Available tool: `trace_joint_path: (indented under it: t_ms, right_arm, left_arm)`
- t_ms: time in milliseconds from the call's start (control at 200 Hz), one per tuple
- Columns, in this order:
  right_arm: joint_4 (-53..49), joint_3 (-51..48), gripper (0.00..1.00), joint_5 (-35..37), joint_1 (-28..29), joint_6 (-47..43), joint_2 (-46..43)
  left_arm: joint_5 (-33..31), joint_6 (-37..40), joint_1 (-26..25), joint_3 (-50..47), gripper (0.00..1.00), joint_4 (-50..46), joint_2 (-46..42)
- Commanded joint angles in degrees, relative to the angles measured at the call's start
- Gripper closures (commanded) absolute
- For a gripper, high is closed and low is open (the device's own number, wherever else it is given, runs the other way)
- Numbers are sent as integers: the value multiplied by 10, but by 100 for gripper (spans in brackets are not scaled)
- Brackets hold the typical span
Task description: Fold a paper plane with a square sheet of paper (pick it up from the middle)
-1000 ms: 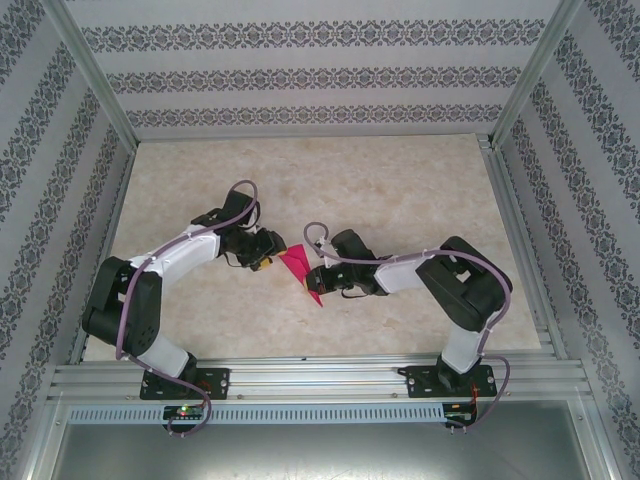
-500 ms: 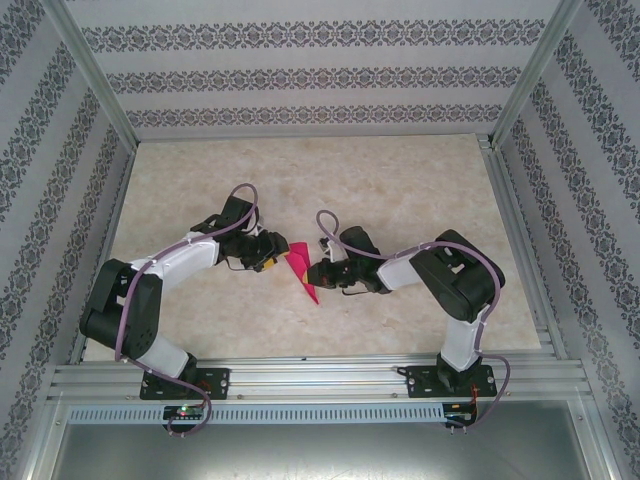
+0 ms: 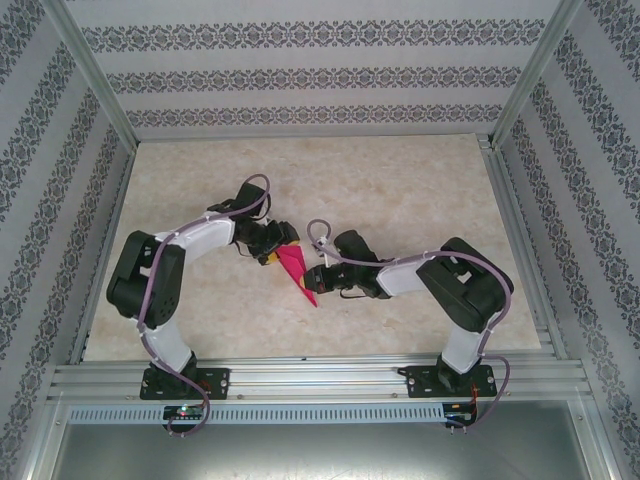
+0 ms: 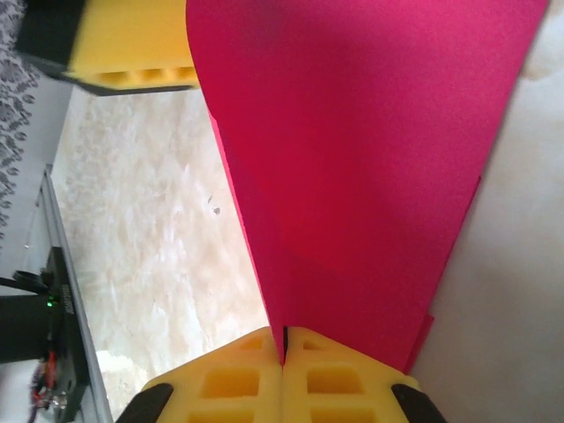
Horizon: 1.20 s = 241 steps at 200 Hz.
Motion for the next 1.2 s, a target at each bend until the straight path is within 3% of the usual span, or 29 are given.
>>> trace_joint_path:
  t_ms: [0,195,315,455,854,1199]
  right_arm:
    - [-38,2,98,51,13,-72,-18]
    - [-80,9,95,101,37,-125,-33]
    - [-108,15,91,130,48,-152,-41]
    - [-135,22,88,166,65,-183,-50]
    - [-188,28,77,363,144,-282,-75]
    - [-202,43,76,425,171,-308,-70]
  left_arm:
    - [4,0,8,9,42,-65,13]
    - [6,8,9,19,66,-86,13]
    - [9,15,11,25,89,-101,20]
    - [13,15,11,22,100,-103,23]
    - [37,-4,23,12,100,-95,20]
    - [53,-11,24,3,100,-82,22]
